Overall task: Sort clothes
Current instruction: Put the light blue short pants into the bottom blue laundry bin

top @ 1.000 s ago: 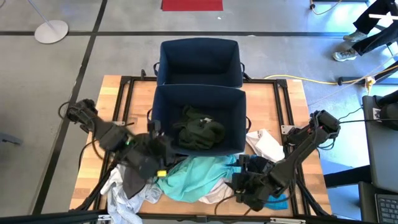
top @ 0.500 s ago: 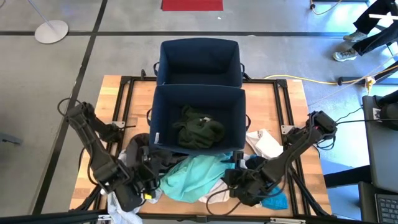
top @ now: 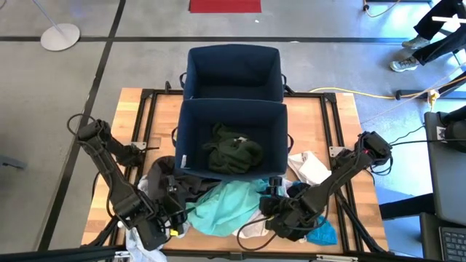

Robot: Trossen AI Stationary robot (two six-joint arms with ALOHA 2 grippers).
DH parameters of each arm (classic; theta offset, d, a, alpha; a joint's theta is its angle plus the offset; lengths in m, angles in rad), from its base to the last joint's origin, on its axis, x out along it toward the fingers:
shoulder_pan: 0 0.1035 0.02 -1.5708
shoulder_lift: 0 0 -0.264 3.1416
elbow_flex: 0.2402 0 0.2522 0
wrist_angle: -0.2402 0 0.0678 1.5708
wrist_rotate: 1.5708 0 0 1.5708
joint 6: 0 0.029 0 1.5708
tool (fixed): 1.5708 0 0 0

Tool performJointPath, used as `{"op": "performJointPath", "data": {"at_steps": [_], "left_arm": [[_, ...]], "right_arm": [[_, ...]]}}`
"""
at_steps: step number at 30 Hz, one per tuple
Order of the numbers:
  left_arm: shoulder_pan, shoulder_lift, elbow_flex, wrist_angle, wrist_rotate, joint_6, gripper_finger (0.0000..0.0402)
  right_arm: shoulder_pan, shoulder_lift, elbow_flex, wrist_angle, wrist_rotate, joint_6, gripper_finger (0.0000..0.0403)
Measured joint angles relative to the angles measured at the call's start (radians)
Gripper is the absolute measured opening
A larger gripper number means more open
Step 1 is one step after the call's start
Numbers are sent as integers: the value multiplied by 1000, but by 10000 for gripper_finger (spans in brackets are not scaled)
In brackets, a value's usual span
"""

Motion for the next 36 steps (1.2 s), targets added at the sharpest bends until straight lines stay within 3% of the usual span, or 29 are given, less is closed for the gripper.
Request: {"op": "performJointPath", "data": {"at_steps": [8,10,17,24,31,36], "left_arm": [[-2,0,0,3,-60,26,224],[-2,0,0,2,-73,34,224],[-3,0,0,2,-85,42,224],[-3,0,0,2,-101,41,224],[-5,0,0,2,-113,40,224],[-5,0,0,-1,-115,46,224]], "right_arm": [[3,-1,37,-35,-23,-24,28],[12,-1,59,-50,-19,-31,12],[34,-1,164,-152,17,-38,40],[40,-2,302,-247,49,-95,9],[39,-2,455,-275,155,-172,29],[39,-2,567,-311,214,-247,15]]}}
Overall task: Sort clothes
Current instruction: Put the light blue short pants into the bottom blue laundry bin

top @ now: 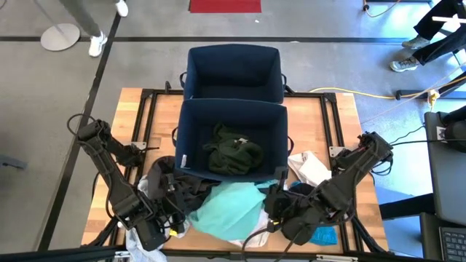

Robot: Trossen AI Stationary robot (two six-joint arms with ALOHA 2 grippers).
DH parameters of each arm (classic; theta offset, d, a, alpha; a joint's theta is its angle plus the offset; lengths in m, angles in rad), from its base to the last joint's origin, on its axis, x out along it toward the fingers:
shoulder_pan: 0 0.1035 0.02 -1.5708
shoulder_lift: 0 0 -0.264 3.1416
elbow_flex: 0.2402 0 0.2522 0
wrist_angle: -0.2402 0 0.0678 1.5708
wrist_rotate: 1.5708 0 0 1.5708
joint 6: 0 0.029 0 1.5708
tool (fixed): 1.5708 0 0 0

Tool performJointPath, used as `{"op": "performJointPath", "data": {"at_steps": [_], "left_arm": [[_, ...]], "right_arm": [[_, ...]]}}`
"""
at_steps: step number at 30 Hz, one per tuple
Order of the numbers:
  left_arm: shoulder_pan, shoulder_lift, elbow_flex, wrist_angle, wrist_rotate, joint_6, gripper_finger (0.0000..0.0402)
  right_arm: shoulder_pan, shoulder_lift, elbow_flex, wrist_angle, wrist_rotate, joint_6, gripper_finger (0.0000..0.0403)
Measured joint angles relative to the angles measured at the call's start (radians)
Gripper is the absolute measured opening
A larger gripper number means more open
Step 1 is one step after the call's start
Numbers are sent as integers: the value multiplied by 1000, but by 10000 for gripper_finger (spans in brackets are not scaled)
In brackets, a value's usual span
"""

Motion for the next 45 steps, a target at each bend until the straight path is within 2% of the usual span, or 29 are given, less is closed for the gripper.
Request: {"op": "performJointPath", "data": {"at_steps": [8,23,29,35,40,45], "left_arm": [[0,0,0,0,-22,2,224],[0,0,0,-2,-35,13,224],[0,0,0,-5,-37,13,224],[-6,0,0,-5,-38,13,224],[-13,0,0,-5,-46,25,224],[-13,0,0,-5,-82,32,224]], "right_arm": [[-13,0,159,2,87,-176,23],[-148,-1,435,55,86,-483,27],[-179,-2,458,53,-36,-446,28],[-135,4,424,-5,-105,-331,28],[-22,4,419,-50,-61,-248,28],[59,4,420,-17,93,-319,28]]}}
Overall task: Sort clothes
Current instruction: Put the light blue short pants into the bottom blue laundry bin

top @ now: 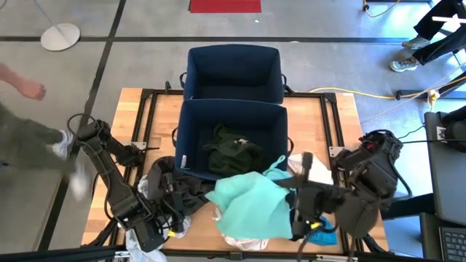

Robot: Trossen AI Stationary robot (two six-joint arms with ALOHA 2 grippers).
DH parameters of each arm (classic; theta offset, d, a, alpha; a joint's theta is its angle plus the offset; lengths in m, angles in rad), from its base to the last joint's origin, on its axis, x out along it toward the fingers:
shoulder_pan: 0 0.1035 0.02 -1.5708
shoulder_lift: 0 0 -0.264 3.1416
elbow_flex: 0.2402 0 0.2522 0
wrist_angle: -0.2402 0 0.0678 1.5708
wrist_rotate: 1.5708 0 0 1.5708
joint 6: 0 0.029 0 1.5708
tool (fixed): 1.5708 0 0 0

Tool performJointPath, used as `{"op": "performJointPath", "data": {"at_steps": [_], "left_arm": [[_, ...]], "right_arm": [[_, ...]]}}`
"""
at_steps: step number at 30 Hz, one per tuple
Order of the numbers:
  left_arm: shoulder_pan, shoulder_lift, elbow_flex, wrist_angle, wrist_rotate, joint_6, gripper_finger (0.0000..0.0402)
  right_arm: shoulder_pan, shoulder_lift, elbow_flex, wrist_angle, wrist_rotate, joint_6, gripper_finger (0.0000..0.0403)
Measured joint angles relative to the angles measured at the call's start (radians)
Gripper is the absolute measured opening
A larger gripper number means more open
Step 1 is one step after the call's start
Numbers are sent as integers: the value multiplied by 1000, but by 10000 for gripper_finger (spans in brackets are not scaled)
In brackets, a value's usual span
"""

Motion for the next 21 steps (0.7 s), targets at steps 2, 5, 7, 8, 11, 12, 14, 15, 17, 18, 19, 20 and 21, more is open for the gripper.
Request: {"op": "performJointPath", "data": {"at_steps": [2,5,7,8,11,12,14,15,17,18,19,20,21], "left_arm": [[0,0,0,0,-22,7,224],[0,0,0,0,-52,19,224],[0,0,0,0,-66,18,224],[0,0,0,0,-68,18,224],[0,0,0,0,-68,17,224],[0,0,0,0,-68,17,224],[0,0,0,0,-68,17,224],[0,0,0,0,-68,17,224],[0,0,0,0,-68,17,224],[0,0,0,0,-69,18,224],[0,0,0,0,-71,17,224],[0,0,0,0,-72,15,224],[0,0,0,1,-78,9,224]], "right_arm": [[1,0,7,36,60,-76,28],[-28,0,17,146,105,-236,28],[-60,0,31,234,107,-359,28],[-78,0,39,277,101,-427,28],[-134,0,70,418,80,-606,28],[-155,0,81,464,70,-656,28],[-193,-1,93,558,39,-742,28],[-215,-5,90,618,15,-789,28],[-249,-8,89,708,-27,-879,28],[-268,-8,91,751,-50,-921,28],[-283,-8,92,791,-70,-959,28],[-300,-8,92,835,-93,-993,28],[-317,-8,92,870,-117,-1020,28]]}}
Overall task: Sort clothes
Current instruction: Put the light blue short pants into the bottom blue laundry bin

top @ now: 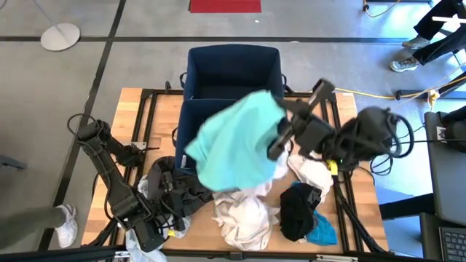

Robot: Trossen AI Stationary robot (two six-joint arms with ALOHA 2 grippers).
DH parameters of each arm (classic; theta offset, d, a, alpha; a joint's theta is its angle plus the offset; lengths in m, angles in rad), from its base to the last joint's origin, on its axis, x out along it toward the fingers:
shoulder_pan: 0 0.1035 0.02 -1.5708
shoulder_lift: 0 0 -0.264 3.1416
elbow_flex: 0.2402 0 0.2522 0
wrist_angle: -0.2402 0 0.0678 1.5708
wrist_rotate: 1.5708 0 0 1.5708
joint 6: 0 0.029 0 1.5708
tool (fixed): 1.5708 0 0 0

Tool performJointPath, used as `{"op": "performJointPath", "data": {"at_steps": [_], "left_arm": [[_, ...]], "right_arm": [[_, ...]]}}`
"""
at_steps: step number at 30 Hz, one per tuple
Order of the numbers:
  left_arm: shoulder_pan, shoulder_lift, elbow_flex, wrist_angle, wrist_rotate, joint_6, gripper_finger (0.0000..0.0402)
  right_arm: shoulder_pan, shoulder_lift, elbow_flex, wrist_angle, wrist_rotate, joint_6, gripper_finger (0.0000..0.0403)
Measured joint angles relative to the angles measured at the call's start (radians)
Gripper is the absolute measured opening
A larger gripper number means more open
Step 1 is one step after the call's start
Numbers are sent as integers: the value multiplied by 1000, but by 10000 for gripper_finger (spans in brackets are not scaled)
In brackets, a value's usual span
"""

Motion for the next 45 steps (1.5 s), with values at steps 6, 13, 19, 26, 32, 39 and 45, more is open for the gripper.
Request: {"op": "performJointPath", "data": {"at_steps": [6,13,19,26,32,39,45], "left_arm": [[1,0,0,-1,-18,-13,224],[0,0,0,0,-19,-13,224],[0,0,0,-1,-19,-13,224],[1,0,0,-1,-18,-20,224],[1,0,0,-1,-18,-25,224],[1,0,0,-1,-17,-25,224],[1,0,0,0,-17,-25,224]], "right_arm": [[-108,-2,0,71,-132,-7,28],[-208,-2,1,-215,-82,292,28],[-291,-1,-27,-650,-108,623,28],[-370,0,-175,-898,-220,852,28],[-399,0,-384,-905,-253,886,28],[-398,0,-625,-795,-347,936,28],[-397,0,-764,-677,-387,937,28]]}}
